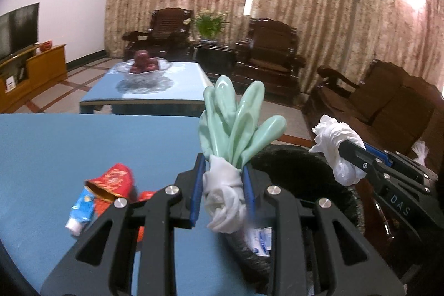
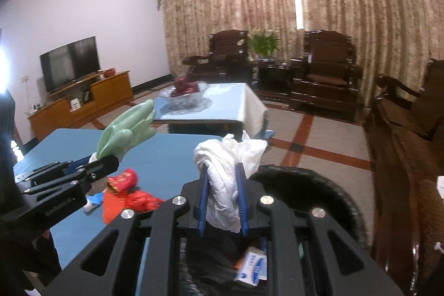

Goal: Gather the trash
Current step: 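Carry the glove with the left tool to the bin and release while the right tool drops the white bag, then move both open tools back over the remaining trash on the table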

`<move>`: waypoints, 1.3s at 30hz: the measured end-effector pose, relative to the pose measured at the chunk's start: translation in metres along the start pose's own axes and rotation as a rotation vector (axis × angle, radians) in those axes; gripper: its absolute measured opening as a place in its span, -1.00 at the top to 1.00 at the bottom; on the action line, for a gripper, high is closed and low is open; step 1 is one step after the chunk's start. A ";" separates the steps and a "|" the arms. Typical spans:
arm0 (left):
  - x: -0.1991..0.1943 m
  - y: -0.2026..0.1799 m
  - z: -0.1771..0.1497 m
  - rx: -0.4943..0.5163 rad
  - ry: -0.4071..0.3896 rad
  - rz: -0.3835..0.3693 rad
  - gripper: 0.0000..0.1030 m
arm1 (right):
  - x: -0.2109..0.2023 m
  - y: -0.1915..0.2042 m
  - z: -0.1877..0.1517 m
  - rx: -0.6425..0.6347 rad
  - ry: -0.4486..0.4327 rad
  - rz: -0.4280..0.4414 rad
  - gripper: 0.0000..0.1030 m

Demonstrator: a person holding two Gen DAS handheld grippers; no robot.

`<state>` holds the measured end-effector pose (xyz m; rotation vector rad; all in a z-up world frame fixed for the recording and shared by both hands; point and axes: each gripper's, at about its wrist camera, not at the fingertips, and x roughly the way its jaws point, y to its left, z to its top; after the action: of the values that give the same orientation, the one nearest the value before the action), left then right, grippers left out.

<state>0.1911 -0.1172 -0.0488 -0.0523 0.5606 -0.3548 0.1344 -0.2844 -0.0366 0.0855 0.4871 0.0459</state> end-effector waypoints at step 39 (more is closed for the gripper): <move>0.017 0.026 -0.008 0.023 -0.010 0.030 -0.61 | 0.016 -0.070 -0.019 0.119 0.015 -0.196 -0.88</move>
<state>0.2080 -0.0984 -0.0679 -0.0232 0.5469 -0.3321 0.1414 -0.3515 -0.0669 0.1536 0.5111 -0.1748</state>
